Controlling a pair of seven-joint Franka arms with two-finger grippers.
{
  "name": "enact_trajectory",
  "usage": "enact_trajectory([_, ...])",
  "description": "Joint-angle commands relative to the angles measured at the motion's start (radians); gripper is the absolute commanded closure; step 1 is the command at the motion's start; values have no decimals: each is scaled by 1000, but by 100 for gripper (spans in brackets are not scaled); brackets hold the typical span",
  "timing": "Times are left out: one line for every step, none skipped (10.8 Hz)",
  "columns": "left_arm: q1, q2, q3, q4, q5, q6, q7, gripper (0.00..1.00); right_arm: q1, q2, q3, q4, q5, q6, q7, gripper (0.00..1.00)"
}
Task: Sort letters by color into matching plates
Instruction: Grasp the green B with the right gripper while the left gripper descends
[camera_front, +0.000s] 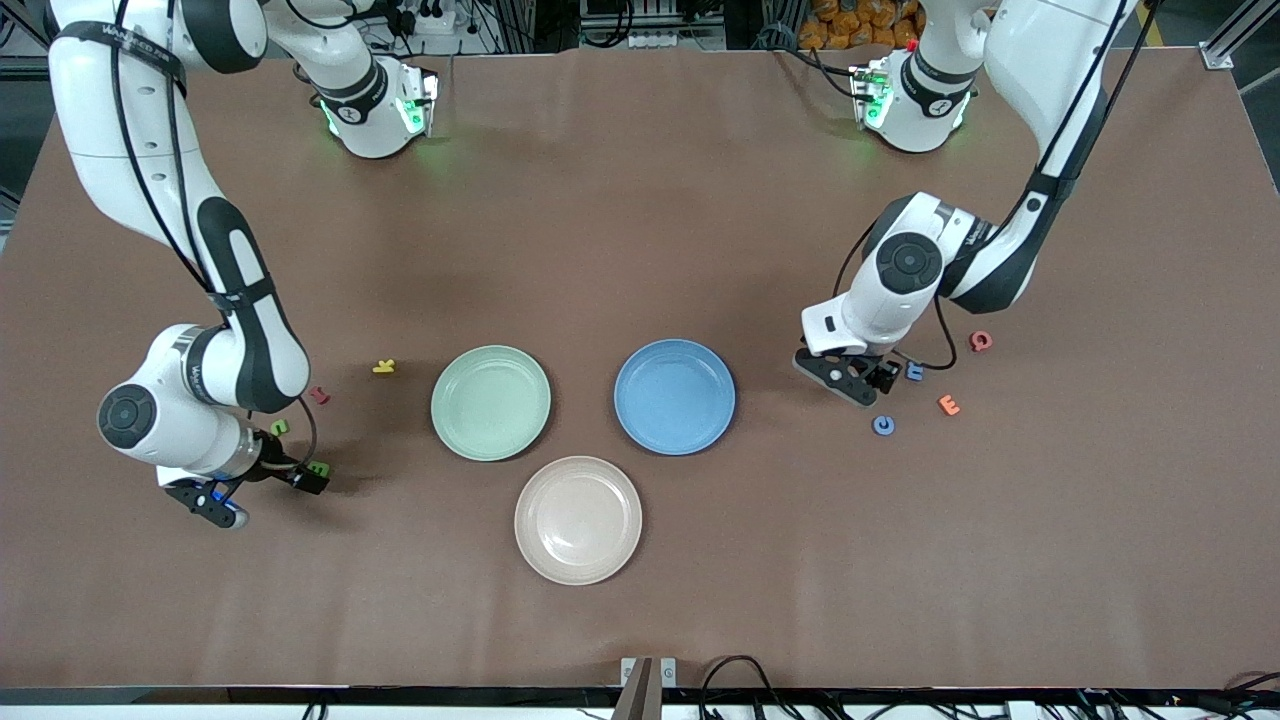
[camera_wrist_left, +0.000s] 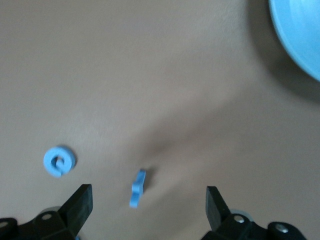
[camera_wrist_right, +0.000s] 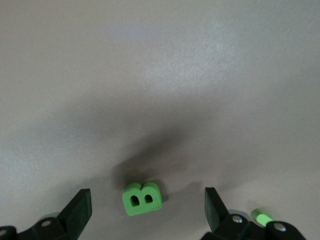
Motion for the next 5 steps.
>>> enact_trajectory([13, 185, -1, 174, 9, 3, 70, 0, 35, -10, -14, -50, 9, 46, 15, 0])
enact_trajectory([13, 208, 2, 195, 9, 3, 76, 0, 39, -10, -14, -58, 9, 57, 15, 0])
enact_trajectory([18, 214, 8, 205, 9, 3, 86, 0, 39, -10, -14, -58, 9, 57, 15, 0])
enact_trajectory([32, 214, 13, 205, 11, 1, 98, 0, 39, -10, -14, -58, 9, 59, 15, 1])
enact_trajectory([42, 211, 13, 203, 12, -9, 97, 0, 40, -10, -14, -58, 6, 60, 15, 8])
